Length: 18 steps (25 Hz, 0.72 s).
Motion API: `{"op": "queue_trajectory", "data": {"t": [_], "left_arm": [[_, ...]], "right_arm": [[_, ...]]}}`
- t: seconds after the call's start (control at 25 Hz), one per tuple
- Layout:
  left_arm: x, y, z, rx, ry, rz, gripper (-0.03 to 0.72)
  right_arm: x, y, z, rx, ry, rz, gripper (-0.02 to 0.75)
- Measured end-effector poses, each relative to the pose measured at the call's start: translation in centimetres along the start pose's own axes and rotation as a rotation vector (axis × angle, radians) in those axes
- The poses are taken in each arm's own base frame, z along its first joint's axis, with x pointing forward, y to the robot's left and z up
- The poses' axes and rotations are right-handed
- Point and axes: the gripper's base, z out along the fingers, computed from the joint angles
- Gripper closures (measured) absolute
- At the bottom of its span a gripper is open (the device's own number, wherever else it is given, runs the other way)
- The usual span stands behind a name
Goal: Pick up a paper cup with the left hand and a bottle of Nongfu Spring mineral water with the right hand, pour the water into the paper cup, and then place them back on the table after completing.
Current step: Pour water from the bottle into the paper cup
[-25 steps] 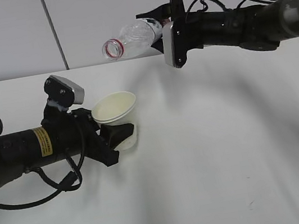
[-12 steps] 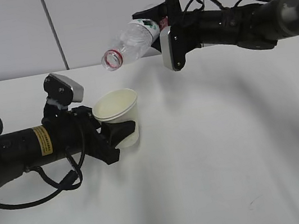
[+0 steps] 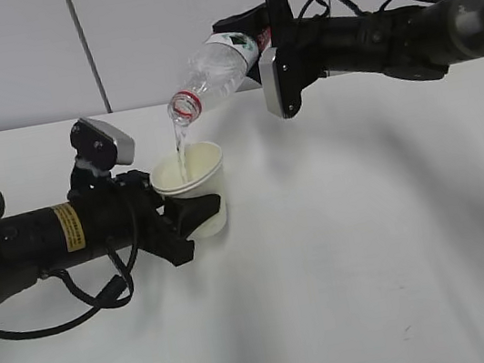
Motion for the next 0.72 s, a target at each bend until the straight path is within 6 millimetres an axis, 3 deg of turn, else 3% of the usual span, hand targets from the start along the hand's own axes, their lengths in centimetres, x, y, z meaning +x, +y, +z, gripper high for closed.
{"op": "queue_trajectory", "data": {"t": [0.72], "left_arm": [[0.15,-0.35,-0.01,0.038,0.015,0.033,0.337]], "right_arm": [[-0.01,-0.02,0.00,0.002,-0.001,-0.040,0.334]]}}
